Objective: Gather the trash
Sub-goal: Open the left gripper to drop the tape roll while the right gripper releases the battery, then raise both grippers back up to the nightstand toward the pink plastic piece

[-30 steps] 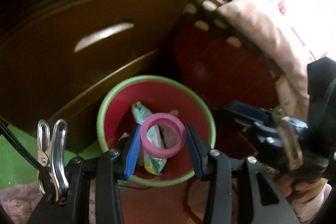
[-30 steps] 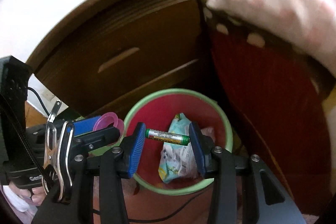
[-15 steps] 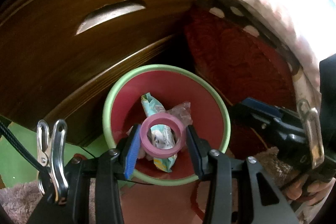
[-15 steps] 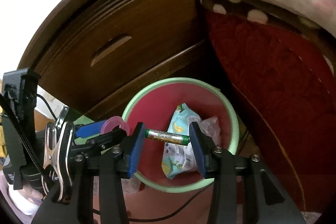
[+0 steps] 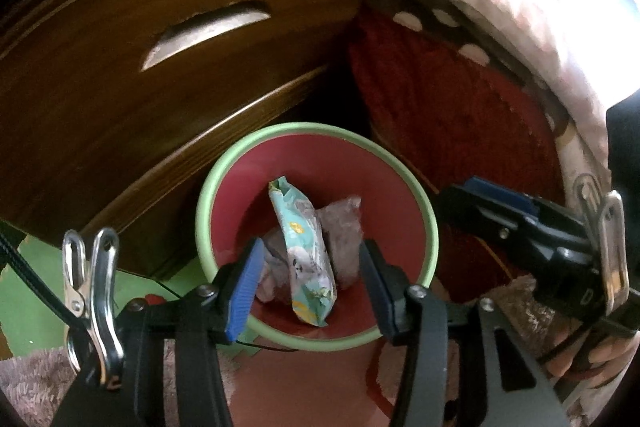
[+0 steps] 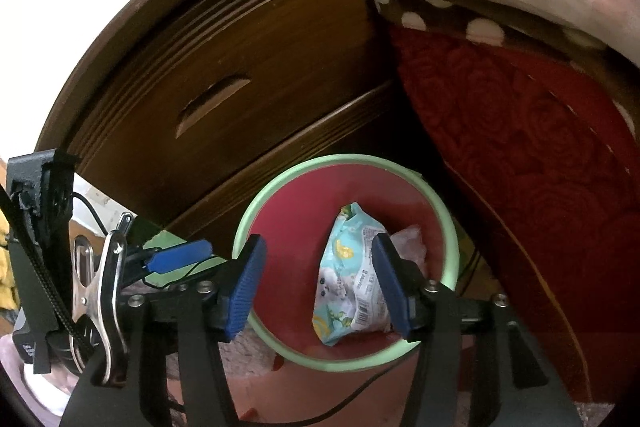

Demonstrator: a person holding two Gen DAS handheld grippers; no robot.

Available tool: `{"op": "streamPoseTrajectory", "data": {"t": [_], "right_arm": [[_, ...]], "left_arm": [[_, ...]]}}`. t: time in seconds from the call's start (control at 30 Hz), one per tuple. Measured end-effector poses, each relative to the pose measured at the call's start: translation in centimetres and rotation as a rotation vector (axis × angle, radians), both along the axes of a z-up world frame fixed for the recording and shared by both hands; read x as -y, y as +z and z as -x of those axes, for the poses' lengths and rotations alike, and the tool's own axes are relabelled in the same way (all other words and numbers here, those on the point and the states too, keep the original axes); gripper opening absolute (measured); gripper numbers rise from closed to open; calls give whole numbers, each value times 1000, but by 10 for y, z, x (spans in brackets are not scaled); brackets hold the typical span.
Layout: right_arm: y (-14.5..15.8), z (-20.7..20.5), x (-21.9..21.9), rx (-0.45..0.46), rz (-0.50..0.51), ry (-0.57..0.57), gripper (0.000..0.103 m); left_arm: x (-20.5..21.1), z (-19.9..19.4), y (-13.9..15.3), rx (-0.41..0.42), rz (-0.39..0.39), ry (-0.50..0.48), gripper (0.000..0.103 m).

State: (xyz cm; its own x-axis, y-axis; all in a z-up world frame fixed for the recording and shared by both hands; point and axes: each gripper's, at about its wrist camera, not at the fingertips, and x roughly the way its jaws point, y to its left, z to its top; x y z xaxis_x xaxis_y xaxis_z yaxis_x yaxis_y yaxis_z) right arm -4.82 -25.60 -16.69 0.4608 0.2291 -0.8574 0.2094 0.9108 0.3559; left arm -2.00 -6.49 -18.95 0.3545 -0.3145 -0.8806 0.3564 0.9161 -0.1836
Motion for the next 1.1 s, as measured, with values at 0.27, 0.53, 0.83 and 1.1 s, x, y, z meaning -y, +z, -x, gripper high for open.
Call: {"op": "streamPoseTrajectory", "data": {"t": [0.27, 0.53, 0.83, 1.1], "right_arm": [[16, 5, -5, 80, 6, 33, 56], [46, 10, 4, 164, -43, -11, 56], [97, 12, 10, 275, -41, -24, 56], [123, 8, 5, 321, -27, -6, 56]], "left_arm": [[2, 14, 26, 66, 2, -17, 52], [5, 22, 70, 135, 41, -11, 52], [0, 22, 121, 213, 73, 18, 52], [-12, 6, 160, 254, 84, 49, 52]]}}
